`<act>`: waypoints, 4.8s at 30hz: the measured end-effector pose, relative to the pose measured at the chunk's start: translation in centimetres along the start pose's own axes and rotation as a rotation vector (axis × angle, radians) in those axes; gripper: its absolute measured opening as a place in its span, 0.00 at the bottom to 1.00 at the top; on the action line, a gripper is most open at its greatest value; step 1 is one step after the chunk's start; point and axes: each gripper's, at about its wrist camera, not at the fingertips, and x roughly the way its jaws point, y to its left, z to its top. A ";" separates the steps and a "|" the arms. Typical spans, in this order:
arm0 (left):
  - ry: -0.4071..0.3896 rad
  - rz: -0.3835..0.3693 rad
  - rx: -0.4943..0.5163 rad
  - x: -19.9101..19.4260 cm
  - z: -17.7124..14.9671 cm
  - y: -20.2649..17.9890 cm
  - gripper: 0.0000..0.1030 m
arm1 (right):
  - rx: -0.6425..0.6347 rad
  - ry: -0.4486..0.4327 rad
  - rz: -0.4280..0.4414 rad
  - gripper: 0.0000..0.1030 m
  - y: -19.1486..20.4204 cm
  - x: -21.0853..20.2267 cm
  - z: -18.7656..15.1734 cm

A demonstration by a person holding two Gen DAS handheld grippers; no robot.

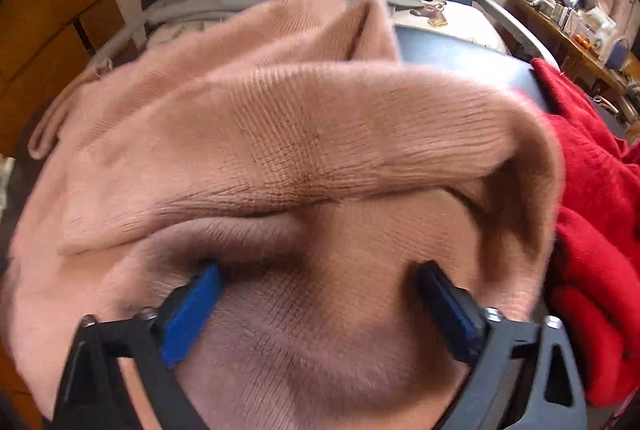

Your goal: Fold clothes

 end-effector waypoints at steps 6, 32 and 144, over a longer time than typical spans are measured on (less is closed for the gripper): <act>0.077 -0.051 -0.015 2.5 -0.9 -0.2 0.28 | -0.161 -0.167 0.033 0.81 3.1 -5.6 0.4; 0.057 -0.019 0.033 4.5 -3.3 -0.8 0.28 | -0.126 -0.256 -0.073 0.07 0.2 -4.8 9.3; 0.016 -0.145 0.156 3.5 0.4 -4.0 0.31 | 0.078 -0.074 0.142 0.78 1.3 -1.4 -0.5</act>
